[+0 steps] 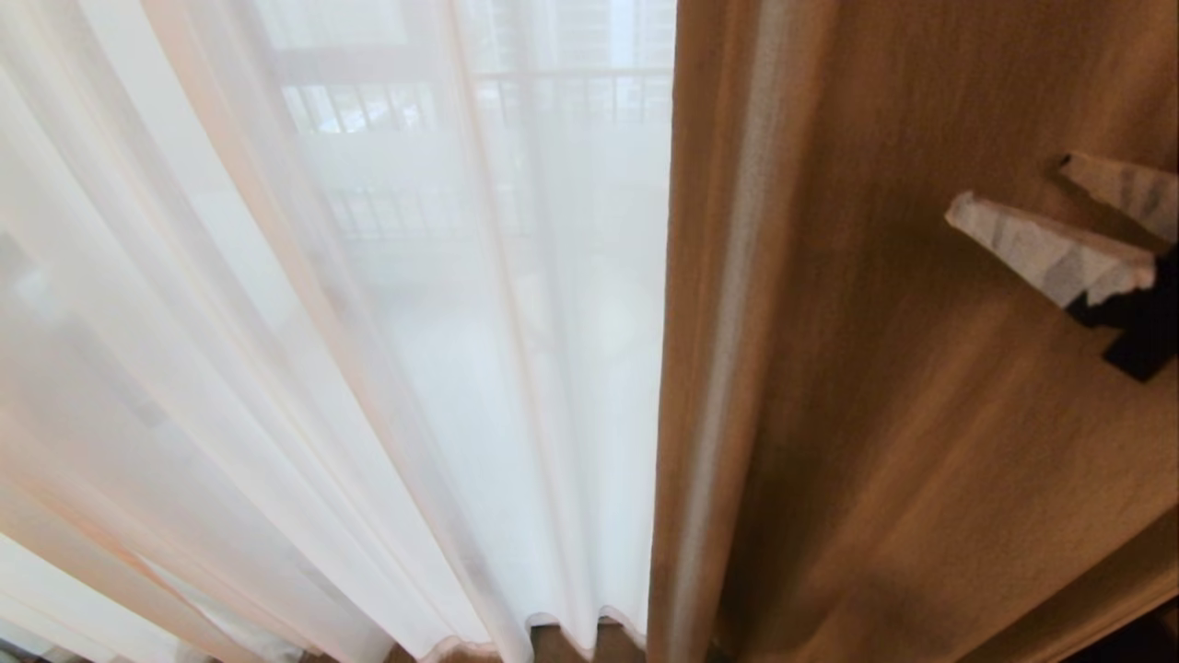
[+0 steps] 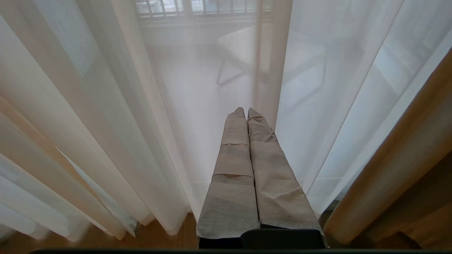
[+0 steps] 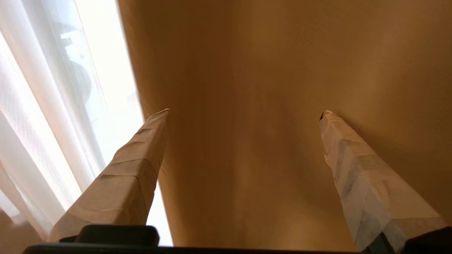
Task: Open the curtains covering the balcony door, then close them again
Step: Close the outer curtains on both sides
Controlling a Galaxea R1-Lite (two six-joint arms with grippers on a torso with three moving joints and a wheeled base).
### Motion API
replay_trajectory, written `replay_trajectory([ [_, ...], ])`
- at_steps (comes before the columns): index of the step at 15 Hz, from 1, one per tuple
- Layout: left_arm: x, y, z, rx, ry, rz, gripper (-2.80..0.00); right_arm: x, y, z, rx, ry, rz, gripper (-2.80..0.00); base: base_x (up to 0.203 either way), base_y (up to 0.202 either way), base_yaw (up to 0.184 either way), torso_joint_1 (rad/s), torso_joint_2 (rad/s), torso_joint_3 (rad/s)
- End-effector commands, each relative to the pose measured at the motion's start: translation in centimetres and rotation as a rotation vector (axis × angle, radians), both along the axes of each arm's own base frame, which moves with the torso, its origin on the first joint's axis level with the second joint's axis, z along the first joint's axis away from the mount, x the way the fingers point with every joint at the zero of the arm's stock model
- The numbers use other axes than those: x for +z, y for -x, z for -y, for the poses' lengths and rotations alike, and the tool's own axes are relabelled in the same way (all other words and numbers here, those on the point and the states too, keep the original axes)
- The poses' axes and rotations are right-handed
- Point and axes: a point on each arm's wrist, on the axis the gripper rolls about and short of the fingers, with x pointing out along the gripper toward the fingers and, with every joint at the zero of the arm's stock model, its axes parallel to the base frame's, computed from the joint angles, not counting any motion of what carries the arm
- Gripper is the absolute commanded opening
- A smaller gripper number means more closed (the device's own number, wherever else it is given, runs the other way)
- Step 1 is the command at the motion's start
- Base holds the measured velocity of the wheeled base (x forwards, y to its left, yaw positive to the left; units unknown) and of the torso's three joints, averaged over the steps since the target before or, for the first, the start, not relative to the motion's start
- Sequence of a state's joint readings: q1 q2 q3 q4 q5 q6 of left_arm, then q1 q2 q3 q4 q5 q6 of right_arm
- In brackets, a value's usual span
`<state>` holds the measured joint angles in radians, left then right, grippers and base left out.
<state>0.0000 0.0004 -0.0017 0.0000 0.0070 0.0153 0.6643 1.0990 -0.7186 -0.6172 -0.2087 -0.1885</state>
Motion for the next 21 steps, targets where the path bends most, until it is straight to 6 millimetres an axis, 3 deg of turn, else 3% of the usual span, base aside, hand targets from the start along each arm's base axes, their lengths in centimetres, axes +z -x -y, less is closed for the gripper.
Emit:
replay_trajectory([
  [1, 0.0, 0.0, 0.0, 0.001, 0.0, 0.0, -2.8, -1.2, 2.8, 2.2, 0.0, -0.02, 0.025, 0.0, 0.0, 0.0, 0.0, 0.0, 0.0, 0.0],
  [14, 0.0, 0.0, 0.0, 0.001, 0.0, 0.0, -2.8, -3.1, 3.4, 2.8, -0.009, -0.011, -0.01, 0.0, 0.0, 0.0, 0.0, 0.0, 0.0, 0.0],
  [19, 0.0, 0.0, 0.0, 0.001, 0.0, 0.0, -2.8, -5.2, 3.0, 4.1, -0.126, 0.004, -0.031, 0.0, 0.0, 0.0, 0.0, 0.0, 0.0, 0.0],
  [20, 0.0, 0.0, 0.0, 0.001, 0.0, 0.0, -2.8, -5.6, 3.0, 4.4, -0.152, 0.01, -0.037, -2.8, 0.0, 0.0, 0.0, 0.0, 0.0, 0.0],
  [21, 0.0, 0.0, 0.0, 0.001, 0.0, 0.0, -2.8, -5.9, 3.0, 4.7, -0.174, 0.003, -0.03, -2.8, 0.0, 0.0, 0.0, 0.0, 0.0, 0.0],
])
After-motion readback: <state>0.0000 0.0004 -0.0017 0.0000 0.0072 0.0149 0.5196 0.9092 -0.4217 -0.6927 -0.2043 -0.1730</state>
